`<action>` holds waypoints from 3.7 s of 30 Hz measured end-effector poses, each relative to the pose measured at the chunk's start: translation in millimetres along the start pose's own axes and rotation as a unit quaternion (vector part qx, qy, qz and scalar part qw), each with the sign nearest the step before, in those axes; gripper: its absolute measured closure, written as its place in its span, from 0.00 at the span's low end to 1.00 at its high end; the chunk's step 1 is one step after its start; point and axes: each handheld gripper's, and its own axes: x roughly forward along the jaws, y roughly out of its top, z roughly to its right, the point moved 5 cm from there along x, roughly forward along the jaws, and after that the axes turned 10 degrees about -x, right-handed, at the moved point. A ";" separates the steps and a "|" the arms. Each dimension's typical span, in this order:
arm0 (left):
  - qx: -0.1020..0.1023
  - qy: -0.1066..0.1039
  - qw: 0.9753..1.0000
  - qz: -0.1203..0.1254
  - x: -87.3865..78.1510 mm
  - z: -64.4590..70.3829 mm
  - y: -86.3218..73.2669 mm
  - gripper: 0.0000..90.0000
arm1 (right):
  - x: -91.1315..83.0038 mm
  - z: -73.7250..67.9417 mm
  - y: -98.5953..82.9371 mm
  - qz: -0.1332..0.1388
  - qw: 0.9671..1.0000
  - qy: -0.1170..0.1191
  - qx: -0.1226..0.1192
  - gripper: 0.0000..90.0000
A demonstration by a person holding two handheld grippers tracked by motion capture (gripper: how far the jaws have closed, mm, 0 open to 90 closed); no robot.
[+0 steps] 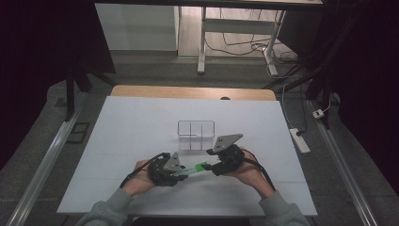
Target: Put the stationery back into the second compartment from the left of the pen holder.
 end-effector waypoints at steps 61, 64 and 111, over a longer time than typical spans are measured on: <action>-0.059 0.080 0.988 0.116 2.5 5.4 11.2 0.72 | 15.2 -0.5 2.3 0.130 0.980 -0.037 0.144 0.49; -0.051 0.090 0.989 0.109 6.1 7.2 12.0 0.72 | 14.9 -0.4 3.4 0.136 0.978 -0.038 0.150 0.51; -0.129 0.068 0.983 0.107 -26.2 -20.7 -19.2 0.47 | -19.7 9.9 9.1 0.229 0.963 -0.027 0.137 0.83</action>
